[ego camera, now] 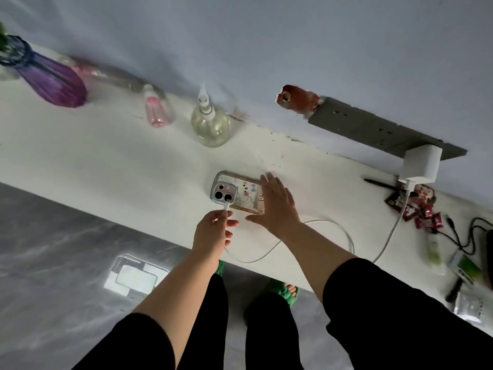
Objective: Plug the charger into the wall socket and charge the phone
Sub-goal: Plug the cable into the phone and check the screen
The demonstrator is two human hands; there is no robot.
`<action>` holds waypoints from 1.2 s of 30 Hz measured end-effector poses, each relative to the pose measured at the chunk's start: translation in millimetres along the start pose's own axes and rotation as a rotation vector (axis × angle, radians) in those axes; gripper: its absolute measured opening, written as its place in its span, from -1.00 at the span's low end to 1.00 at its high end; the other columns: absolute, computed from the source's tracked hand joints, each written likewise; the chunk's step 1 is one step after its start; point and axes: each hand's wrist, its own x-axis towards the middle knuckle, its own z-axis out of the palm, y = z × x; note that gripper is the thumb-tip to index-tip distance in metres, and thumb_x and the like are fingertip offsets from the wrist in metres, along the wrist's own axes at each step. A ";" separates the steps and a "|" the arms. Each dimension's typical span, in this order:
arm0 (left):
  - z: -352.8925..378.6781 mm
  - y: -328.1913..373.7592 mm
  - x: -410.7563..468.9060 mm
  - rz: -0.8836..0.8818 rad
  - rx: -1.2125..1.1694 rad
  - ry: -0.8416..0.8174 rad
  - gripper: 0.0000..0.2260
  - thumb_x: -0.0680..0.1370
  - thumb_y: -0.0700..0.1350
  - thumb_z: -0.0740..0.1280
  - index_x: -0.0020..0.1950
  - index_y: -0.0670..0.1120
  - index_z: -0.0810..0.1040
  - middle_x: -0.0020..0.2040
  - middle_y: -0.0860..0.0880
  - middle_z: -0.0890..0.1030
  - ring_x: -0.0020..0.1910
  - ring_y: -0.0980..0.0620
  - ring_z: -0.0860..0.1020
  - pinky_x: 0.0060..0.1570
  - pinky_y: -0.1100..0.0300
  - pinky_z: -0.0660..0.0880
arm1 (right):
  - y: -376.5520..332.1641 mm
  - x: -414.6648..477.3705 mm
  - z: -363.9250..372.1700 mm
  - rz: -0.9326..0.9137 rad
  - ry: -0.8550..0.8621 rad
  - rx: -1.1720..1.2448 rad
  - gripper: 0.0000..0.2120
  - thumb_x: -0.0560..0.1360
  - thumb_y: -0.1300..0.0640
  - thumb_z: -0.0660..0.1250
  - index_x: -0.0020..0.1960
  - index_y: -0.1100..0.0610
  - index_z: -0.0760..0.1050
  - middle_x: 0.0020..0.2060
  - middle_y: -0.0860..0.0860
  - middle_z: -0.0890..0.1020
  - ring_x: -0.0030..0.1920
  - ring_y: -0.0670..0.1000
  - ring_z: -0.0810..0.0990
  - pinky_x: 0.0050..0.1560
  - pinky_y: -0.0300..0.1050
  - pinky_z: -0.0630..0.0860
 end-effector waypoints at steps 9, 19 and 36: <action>-9.1 0.2 16.2 -0.045 0.067 -0.057 -0.83 0.61 -0.06 0.22 -0.07 -0.07 0.57 -0.25 0.00 0.68 -0.47 0.08 0.41 -0.40 0.23 0.39 | -6.2 16.5 9.5 -0.054 0.126 -0.163 -0.03 0.32 -0.30 0.41 0.49 0.17 0.06 0.30 0.13 0.30 0.30 0.16 0.30 0.36 0.06 0.27; -12.7 3.8 9.4 -0.027 0.045 -0.107 -0.84 0.59 -0.06 0.26 -0.12 -0.02 0.59 -0.30 0.04 0.69 -0.57 0.17 0.41 -0.46 0.27 0.36 | -2.5 16.5 1.8 0.065 -0.065 0.098 -0.45 0.25 -0.25 0.50 0.04 0.02 0.39 -0.17 -0.04 0.58 -0.13 0.08 0.57 -0.23 -0.11 0.36; 16.2 43.7 -109.0 0.045 -0.037 -0.247 -0.86 0.57 -0.12 0.28 -0.04 -0.11 0.63 -0.24 -0.07 0.72 -0.58 0.12 0.42 -0.52 0.33 0.35 | 26.0 -92.8 -60.2 0.263 -0.383 2.154 -0.66 0.58 0.20 0.18 0.33 0.25 0.43 0.20 0.23 0.59 0.20 0.20 0.59 0.06 0.14 0.60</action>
